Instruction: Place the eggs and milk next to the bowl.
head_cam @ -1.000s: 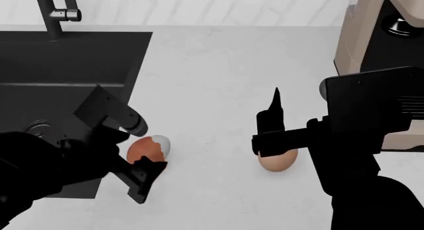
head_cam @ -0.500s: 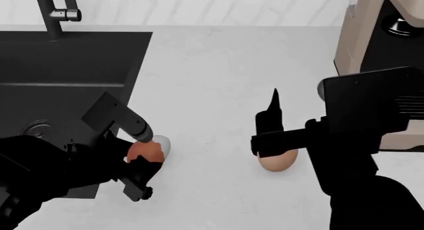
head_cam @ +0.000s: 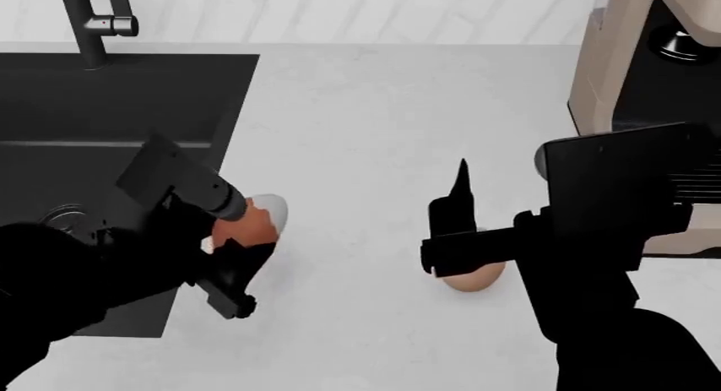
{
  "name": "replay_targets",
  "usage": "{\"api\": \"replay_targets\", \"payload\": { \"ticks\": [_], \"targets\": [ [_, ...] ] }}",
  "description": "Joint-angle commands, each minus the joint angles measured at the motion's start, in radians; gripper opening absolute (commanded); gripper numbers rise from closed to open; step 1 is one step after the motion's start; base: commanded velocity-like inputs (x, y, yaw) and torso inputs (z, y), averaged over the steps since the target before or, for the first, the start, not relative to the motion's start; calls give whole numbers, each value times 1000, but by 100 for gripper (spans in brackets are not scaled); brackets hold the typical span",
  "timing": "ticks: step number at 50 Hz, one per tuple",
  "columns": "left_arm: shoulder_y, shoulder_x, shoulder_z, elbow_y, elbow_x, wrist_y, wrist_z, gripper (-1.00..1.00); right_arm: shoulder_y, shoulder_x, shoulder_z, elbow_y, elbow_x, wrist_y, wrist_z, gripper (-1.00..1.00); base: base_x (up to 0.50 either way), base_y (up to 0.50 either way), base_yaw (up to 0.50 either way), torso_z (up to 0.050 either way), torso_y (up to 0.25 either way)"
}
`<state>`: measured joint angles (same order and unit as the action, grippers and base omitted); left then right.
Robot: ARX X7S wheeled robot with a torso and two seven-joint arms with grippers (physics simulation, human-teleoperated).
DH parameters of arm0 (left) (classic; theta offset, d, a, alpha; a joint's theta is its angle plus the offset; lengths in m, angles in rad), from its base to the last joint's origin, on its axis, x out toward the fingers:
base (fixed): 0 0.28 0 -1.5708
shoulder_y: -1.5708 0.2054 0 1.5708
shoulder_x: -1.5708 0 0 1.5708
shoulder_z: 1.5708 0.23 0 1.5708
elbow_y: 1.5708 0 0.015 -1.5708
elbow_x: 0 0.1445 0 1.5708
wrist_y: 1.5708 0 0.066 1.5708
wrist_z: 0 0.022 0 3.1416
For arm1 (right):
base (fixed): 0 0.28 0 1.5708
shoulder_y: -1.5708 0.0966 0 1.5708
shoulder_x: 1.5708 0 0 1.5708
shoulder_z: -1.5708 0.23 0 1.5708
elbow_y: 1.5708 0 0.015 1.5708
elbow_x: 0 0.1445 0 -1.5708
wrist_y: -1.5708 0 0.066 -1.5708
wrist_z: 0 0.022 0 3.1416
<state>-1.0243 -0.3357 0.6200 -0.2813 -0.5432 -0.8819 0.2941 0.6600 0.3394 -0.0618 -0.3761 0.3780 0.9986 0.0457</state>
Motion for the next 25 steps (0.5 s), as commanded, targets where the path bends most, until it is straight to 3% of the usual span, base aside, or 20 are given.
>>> {"api": "replay_targets", "payload": {
  "ticks": [1, 12, 25],
  "targets": [
    [42, -47, -153, 246, -91, -63, -166, -100, -33, -31, 48, -112, 55, 96, 38, 100, 0, 0, 0, 0, 0],
    [94, -92, -278, 445, -163, -122, -286, -100, -72, -77, 61, -210, 71, 161, 108, 100, 0, 0, 0, 0, 0],
    [119, -119, -343, 479, -161, -86, -328, -100, -108, -155, 27, -245, 32, 181, 227, 100, 0, 0, 0, 0, 0]
  ]
}}
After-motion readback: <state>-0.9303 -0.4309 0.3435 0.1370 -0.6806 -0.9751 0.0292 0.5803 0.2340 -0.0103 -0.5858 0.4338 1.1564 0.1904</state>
